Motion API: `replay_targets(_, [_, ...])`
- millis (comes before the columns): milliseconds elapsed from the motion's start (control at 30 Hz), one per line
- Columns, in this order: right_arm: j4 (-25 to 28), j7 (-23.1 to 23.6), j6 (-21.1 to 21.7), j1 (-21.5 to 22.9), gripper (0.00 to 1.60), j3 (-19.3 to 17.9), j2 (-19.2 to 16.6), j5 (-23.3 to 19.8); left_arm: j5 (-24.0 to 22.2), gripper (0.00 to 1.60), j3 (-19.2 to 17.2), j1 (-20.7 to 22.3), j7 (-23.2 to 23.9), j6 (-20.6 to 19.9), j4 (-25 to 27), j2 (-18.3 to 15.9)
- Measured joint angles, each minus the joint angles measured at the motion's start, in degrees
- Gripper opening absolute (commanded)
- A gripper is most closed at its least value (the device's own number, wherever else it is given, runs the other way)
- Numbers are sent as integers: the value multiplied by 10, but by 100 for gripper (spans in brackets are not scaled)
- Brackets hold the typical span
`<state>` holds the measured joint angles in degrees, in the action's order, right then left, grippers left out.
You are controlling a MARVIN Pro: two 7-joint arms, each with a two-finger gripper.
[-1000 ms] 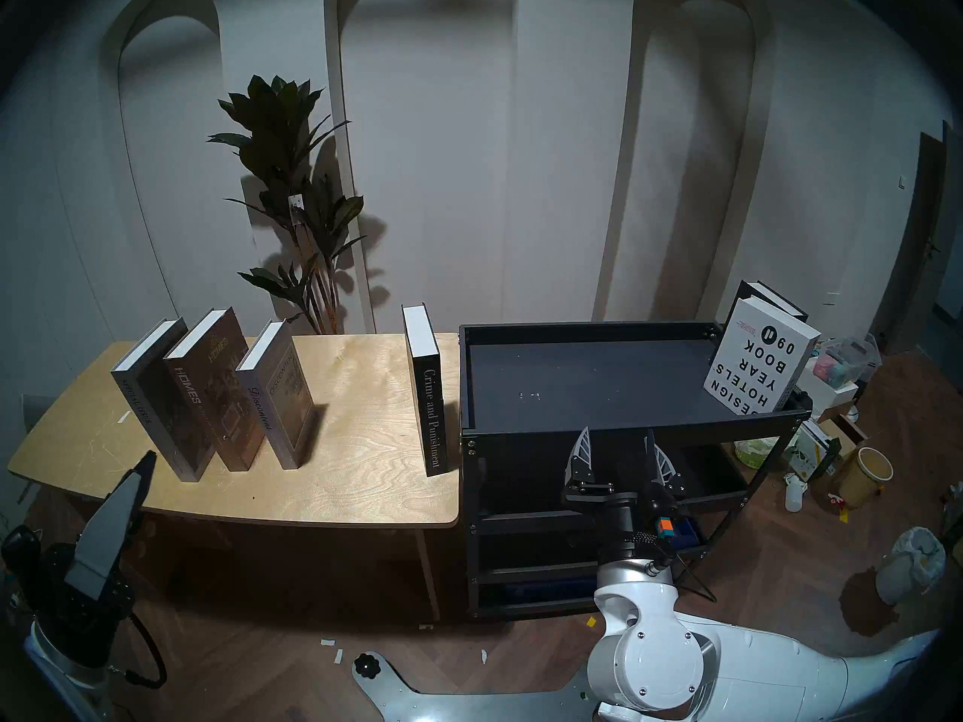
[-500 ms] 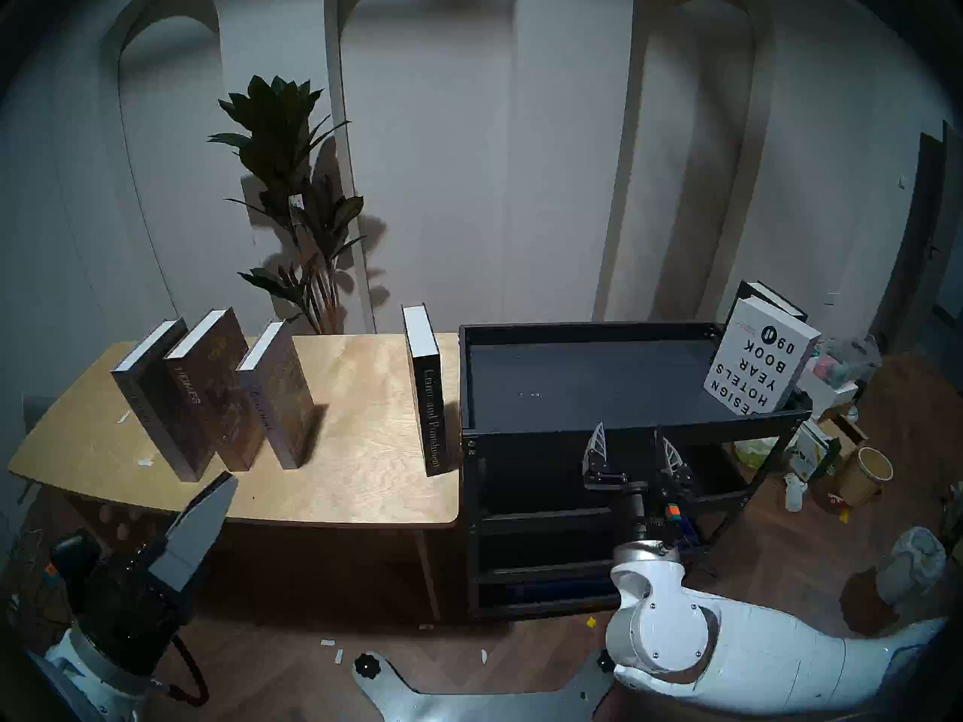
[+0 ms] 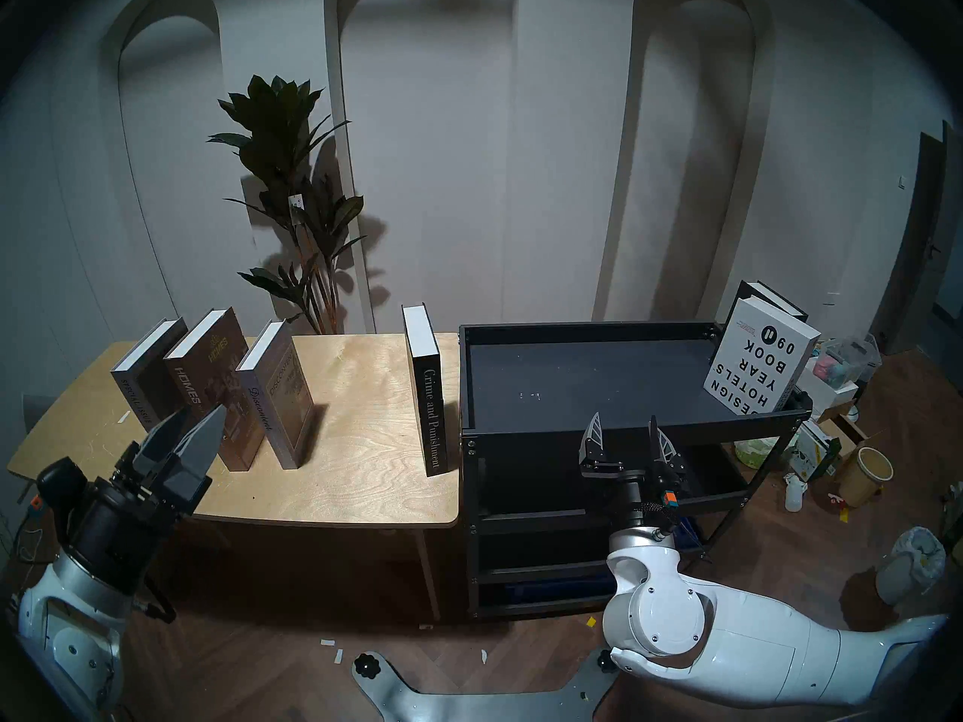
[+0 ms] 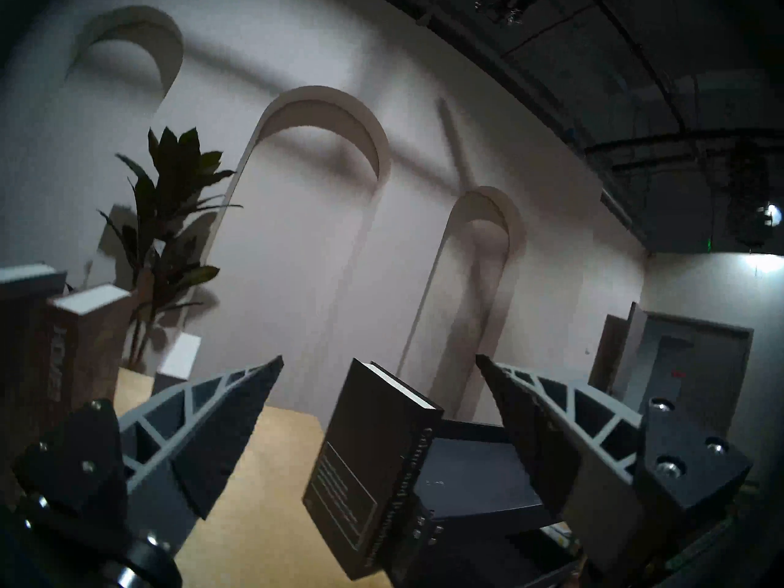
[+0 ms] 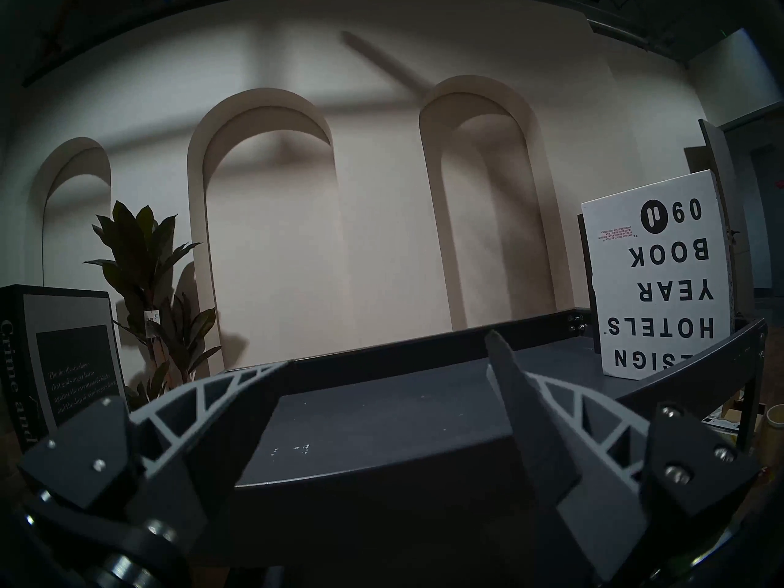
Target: Move the books from the display table onto the shelf, standing them upright with spines facing out and tallest at one end
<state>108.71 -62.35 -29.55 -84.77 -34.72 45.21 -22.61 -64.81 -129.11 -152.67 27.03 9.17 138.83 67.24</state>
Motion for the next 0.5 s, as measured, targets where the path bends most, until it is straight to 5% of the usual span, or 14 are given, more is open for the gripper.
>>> replay_targets(267, [-3, 10, -8, 4, 160, 0, 1, -4, 121, 160, 6, 52, -62, 21, -35, -52])
replay_targets(500, [-6, 19, -16, 7, 160, 1, 1, -6, 225, 160, 46, 98, -114, 44, -96, -97])
